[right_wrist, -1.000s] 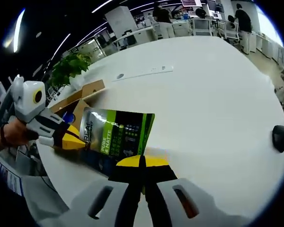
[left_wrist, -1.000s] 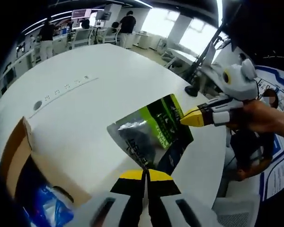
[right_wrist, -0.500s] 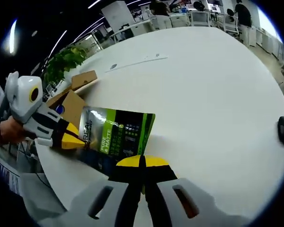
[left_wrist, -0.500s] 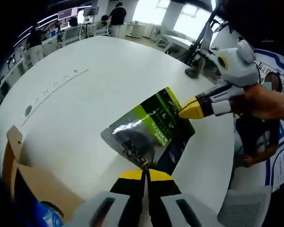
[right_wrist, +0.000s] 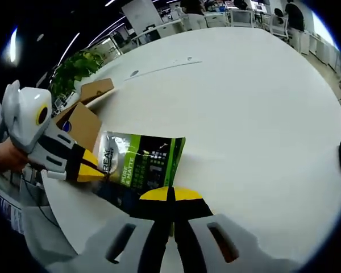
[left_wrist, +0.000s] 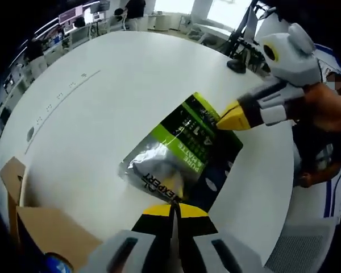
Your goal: Operate the shoe box by opening the lid, removing the specified soft item, and placing it in the target area until the item is outside and the box remains undamaged.
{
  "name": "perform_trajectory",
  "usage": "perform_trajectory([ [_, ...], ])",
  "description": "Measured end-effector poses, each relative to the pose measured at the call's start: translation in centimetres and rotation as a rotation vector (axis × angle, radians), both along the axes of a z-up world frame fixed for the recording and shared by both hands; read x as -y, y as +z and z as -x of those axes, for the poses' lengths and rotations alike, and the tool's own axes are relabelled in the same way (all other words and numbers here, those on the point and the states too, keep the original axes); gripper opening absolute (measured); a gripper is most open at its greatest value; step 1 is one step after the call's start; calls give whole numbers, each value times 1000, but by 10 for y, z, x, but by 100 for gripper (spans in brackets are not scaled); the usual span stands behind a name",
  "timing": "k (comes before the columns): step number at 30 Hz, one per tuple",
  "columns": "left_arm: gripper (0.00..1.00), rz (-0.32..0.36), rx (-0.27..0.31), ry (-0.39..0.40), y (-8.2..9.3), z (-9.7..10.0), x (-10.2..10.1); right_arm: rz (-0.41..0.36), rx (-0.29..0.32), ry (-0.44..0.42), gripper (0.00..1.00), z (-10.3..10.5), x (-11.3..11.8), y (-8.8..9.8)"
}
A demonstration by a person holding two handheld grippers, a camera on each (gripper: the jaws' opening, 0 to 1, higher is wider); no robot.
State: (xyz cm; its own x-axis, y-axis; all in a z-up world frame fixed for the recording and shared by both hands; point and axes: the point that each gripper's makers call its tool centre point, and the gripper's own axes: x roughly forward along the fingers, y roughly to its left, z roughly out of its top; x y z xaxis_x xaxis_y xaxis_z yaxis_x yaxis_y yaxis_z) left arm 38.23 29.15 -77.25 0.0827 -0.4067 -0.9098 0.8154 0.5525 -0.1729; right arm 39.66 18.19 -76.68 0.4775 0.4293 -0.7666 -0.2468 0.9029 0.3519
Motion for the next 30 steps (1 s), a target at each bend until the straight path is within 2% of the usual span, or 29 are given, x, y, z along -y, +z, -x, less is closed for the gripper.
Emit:
perform_trajectory([
  [7, 1, -41, -5, -9, -7, -1, -2, 9, -13, -3, 0, 1, 1, -9],
  [15, 2, -41, -9, -2, -6, -2, -4, 15, -8, -3, 0, 1, 2, -10],
  [22, 8, -66, 5, -36, -5, 1, -8, 47, 2, 8, 1, 1, 5, -12],
  [30, 15, -61, 22, -23, 9, -3, -15, 81, 10, 13, 4, 1, 8, -8],
])
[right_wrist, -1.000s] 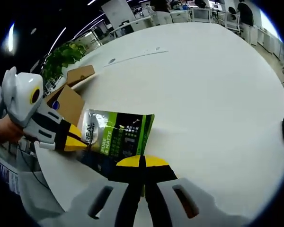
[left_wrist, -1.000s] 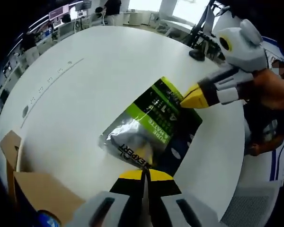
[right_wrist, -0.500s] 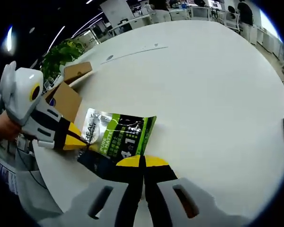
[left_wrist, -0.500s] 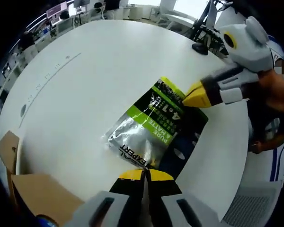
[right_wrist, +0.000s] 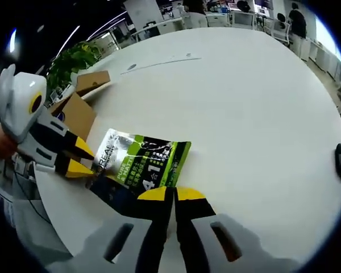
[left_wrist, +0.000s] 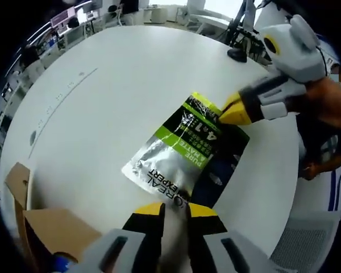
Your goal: Operate the shoe box by opening the lid, removing the specified soft item, and placing it in the target area until the item is outside and the box remains undamaged.
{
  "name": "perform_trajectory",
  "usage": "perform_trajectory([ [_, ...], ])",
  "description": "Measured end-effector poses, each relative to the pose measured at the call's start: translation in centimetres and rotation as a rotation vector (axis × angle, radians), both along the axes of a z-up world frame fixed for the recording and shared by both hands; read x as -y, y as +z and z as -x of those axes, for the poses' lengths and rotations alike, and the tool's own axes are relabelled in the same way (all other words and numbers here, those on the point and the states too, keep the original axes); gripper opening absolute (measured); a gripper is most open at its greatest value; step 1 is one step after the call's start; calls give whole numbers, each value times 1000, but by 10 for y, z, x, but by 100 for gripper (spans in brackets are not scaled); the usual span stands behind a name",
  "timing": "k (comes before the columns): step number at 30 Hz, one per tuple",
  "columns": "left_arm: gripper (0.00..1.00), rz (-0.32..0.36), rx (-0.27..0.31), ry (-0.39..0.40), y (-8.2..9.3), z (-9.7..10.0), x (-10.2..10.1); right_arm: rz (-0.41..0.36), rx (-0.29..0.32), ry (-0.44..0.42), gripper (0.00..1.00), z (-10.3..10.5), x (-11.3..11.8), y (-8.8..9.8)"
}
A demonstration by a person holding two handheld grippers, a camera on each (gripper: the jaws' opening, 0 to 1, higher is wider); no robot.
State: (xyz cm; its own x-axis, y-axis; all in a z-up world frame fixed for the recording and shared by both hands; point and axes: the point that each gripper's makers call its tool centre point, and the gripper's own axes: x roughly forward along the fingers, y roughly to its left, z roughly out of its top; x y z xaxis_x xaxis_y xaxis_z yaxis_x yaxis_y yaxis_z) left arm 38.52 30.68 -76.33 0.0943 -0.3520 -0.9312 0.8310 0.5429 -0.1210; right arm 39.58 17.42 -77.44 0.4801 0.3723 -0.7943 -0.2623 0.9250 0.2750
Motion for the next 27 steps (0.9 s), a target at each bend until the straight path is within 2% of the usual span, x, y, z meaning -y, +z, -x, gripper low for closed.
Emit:
perform_trajectory([
  [5, 15, 59, 18, 33, 18, -4, -4, 20, 11, 3, 6, 1, 4, 8],
  [7, 16, 111, 24, 62, 27, -6, -4, 23, 17, 3, 7, 1, 4, 12],
  [14, 17, 173, 37, 95, 41, -9, -9, 33, 52, 2, 9, -4, 2, 32],
  [17, 17, 232, 39, 129, 52, -9, -9, 21, 75, -2, 11, -7, -3, 41],
  [24, 19, 333, 79, 197, 79, -14, -35, -58, 156, -1, 12, -22, -33, 69],
  [27, 19, 362, 104, 237, 90, -16, -57, -77, 176, 20, 12, -30, -54, 79],
])
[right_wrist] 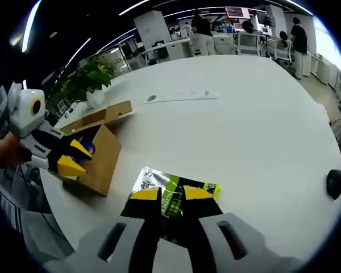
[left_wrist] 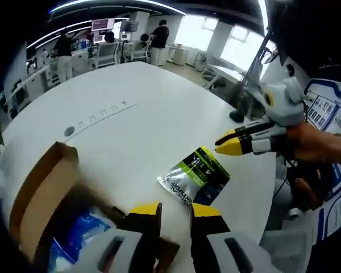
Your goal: Operate the shoe box by opening the lid, removing the specified soft item, and placing it in the target area until the item is outside and the box remains undamaged.
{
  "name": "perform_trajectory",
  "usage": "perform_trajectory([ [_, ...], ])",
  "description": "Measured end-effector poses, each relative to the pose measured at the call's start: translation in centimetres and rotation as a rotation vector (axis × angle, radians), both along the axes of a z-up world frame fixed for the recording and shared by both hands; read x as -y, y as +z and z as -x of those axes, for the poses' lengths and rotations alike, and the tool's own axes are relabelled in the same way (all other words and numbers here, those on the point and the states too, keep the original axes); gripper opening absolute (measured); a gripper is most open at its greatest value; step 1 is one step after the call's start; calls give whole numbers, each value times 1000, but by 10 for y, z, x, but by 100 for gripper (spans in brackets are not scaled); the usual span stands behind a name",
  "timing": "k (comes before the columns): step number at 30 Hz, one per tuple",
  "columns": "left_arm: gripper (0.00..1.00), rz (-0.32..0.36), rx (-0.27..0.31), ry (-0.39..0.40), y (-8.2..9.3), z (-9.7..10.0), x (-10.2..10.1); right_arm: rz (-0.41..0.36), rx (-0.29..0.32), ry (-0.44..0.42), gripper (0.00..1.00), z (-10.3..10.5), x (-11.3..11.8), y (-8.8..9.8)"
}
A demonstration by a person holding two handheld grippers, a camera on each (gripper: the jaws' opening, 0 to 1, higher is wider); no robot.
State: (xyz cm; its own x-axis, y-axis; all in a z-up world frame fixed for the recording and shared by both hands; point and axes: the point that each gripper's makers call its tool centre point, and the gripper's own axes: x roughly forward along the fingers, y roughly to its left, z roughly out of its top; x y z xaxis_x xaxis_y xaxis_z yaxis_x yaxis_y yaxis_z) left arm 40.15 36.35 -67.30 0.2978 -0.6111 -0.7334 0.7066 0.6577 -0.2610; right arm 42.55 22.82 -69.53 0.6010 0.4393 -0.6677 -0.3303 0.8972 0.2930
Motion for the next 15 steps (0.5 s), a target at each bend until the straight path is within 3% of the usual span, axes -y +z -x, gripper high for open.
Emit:
perform_trajectory([
  [7, 21, 63, 48, 125, 24, -2, -67, -89, 62, 70, 13, -15, -70, 27],
  [15, 22, 89, 77, 286, 38, 2, -157, -116, 78, 174, 13, -16, -141, 39],
])
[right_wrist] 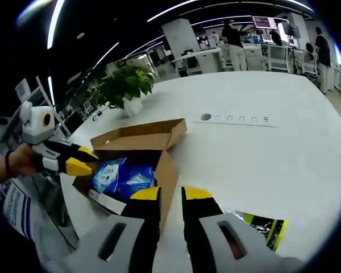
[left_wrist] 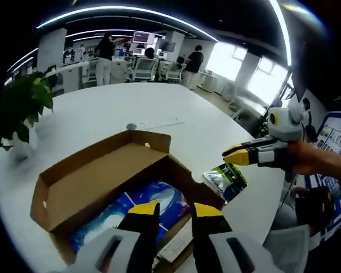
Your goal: Operate the shoe box by opening the lid, removing the specified soft item, and placing it in the target area until the item is outside and the box remains undamaged.
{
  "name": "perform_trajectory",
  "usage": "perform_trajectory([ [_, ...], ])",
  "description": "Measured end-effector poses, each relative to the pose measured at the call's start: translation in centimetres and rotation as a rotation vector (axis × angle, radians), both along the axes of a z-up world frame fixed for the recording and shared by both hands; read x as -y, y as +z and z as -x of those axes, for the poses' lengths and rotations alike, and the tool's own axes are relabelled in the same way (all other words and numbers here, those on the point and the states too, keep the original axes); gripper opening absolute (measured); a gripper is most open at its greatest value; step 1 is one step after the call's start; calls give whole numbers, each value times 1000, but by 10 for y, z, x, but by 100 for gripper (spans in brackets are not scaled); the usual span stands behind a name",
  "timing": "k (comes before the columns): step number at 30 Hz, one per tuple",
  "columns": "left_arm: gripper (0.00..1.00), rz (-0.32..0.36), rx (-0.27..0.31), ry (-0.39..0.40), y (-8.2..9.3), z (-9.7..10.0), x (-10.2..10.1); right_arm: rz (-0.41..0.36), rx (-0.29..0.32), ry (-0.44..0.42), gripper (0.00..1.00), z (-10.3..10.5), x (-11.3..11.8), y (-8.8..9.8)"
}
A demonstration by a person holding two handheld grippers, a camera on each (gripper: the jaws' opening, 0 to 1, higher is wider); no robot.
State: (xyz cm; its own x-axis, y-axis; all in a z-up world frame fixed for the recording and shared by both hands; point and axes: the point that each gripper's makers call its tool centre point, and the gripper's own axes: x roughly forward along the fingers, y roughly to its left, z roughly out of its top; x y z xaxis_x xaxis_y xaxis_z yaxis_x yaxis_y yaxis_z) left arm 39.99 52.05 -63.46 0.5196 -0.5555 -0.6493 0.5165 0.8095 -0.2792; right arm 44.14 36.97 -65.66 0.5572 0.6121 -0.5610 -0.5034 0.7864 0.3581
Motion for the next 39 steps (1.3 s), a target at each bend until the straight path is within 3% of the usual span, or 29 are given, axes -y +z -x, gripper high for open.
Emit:
perform_trajectory([
  [3, 23, 14, 13, 64, 5, 5, -33, -5, 5, 40, 13, 2, -25, 2],
  [9, 24, 44, 22, 136, 5, 9, -78, -17, -2, 114, 14, 15, -64, 4],
  [14, 25, 45, 33, 184, 3, 18, -102, -15, -10, 147, 14, 24, -85, 2],
  [26, 25, 44, 20, 200, -4, 35, -115, 5, -42, 191, 13, 26, -115, -10],
  [32, 25, 45, 27, 202, -3, 45, -117, 1, -74, 199, 13, 19, -134, -21],
  [39, 25, 39, 37, 190, 3, 56, -116, 22, -100, 213, 13, 27, -151, -28],
])
